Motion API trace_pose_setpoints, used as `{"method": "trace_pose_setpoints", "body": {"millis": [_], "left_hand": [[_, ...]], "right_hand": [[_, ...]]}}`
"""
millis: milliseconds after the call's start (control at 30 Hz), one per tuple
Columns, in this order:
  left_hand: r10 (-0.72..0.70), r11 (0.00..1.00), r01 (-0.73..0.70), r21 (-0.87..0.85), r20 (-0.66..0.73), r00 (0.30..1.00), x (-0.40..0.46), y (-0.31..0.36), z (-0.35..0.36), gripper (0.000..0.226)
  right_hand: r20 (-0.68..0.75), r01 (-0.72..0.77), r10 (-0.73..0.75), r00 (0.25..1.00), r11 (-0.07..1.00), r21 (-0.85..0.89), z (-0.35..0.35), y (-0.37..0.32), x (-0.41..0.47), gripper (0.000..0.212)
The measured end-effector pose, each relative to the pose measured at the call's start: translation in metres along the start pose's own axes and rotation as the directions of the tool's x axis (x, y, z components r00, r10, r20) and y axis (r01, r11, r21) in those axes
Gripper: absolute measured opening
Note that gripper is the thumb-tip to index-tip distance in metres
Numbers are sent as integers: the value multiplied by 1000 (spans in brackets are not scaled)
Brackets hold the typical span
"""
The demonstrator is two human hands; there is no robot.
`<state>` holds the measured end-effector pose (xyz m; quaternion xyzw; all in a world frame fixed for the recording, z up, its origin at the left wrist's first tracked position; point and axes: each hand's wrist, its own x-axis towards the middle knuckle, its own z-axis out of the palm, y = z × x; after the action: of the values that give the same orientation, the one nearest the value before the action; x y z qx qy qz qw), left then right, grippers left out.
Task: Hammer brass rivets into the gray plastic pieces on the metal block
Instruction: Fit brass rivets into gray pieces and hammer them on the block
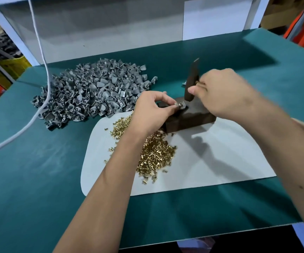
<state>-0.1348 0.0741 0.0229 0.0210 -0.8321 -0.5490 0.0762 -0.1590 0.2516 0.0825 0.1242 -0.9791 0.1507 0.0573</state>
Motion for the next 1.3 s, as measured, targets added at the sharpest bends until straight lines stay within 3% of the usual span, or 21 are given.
{"method": "trace_pose_setpoints", "body": {"millis": [133, 267, 433, 533, 600, 700, 767, 800, 867, 967, 1167, 1233, 1300], "left_hand": [[-25, 994, 26, -106, 8, 1000, -1, 1, 2, 20], [-61, 984, 66, -163, 35, 998, -2, 3, 3, 21], [-75, 981, 84, -173, 60, 995, -2, 2, 2, 15], [-70, 983, 79, -163, 56, 996, -2, 2, 1, 13], [-67, 988, 71, -138, 36, 997, -2, 2, 0, 13], [-70, 989, 72, -133, 19, 997, -1, 2, 0, 14], [-77, 986, 79, -148, 20, 997, -2, 4, 1, 17], [-78, 983, 80, -165, 19, 997, -2, 4, 1, 20], [-75, 976, 76, -205, 10, 997, -1, 5, 0, 27], [-55, 966, 49, -256, -15, 998, 0, 5, -1, 33], [-37, 983, 6, -185, -166, 985, 4, 0, -4, 20], [-24, 998, 8, -63, -258, 966, 6, -3, -6, 21], [33, 980, 46, 195, -384, 923, 8, -7, -12, 24]], "right_hand": [[-160, -175, 179, 971, 984, 43, 4, 28, 1, 29], [-129, -341, 336, 933, 940, -19, 17, 55, -5, 6], [-134, -436, 436, 890, 899, 27, 31, 66, -11, 29], [-166, -437, 429, 888, 899, -14, 34, 64, -9, 25], [-210, -363, 354, 911, 932, -5, 33, 59, -7, 23], [-245, 84, -51, 968, 988, 127, 31, 43, -6, 25], [-164, 342, -316, 934, 926, 158, 32, 26, -9, 26], [-114, 390, -376, 920, 908, 154, 34, 20, -10, 27], [-90, 404, -395, 915, 905, 135, 38, 14, -9, 29], [-197, 432, -403, 894, 891, 139, 41, 12, -3, 19], [-227, 431, -397, 890, 894, 126, 44, 8, 9, 22], [-210, 415, -382, 900, 897, 149, 45, 8, 16, 22], [-209, 386, -350, 913, 908, 163, 42, 9, 24, 25]]}}
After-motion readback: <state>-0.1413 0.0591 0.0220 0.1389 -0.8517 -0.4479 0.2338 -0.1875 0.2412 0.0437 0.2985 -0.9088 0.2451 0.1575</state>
